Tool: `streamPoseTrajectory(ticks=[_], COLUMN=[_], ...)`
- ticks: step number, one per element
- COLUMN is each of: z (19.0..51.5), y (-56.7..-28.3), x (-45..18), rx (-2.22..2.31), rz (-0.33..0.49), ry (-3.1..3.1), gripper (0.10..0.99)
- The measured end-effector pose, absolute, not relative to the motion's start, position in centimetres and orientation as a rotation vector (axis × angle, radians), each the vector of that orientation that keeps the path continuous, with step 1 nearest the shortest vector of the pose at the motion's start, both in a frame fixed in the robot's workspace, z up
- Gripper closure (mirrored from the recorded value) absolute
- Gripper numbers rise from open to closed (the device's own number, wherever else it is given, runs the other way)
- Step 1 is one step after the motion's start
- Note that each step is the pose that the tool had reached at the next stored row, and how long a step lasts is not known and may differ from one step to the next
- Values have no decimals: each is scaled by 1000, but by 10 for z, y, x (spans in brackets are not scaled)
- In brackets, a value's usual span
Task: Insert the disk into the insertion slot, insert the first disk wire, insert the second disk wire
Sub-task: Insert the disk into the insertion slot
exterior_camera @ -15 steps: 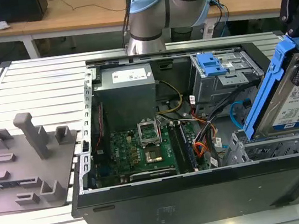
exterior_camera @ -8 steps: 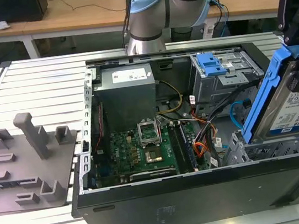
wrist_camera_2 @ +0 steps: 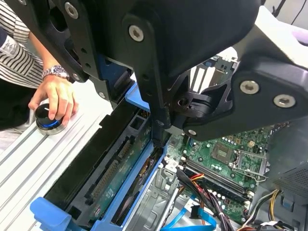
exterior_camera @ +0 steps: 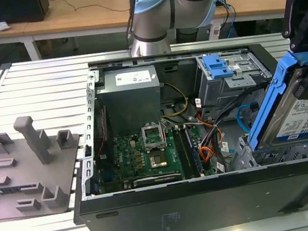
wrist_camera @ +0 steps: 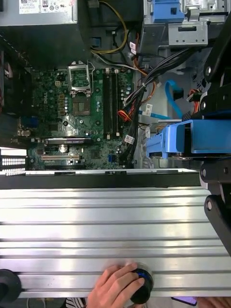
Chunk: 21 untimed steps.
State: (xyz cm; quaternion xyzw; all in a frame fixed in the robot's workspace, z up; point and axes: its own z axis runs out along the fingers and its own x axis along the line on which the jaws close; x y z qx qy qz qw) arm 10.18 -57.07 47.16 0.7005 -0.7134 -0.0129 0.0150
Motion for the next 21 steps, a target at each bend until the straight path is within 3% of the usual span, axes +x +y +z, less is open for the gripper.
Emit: streamPoseTrajectory(ticks=[21], z=[458], y=[-571], x=[102], rx=[2180], rz=[-40], ry=[-2220], gripper=[722])
